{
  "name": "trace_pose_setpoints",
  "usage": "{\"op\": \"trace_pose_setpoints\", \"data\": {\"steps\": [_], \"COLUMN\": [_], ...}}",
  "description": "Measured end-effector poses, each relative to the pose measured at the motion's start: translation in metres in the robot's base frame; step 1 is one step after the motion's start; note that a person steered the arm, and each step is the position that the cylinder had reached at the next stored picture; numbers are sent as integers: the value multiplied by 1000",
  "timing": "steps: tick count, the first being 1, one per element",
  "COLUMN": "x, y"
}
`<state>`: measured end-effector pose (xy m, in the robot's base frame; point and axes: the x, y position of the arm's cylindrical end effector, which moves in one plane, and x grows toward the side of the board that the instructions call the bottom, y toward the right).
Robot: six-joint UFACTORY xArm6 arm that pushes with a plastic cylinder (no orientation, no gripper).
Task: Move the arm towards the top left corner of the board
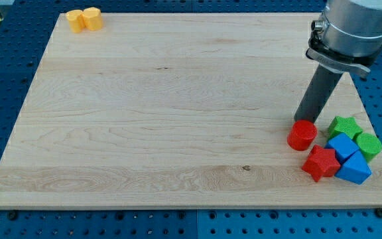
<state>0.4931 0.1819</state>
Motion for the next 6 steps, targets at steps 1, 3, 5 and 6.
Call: {"op": "trace_pose_setpoints", "data": {"steps": [1, 3, 5, 6], "x": [23, -38, -95, -139], "y": [0, -29, -206, -303]}}
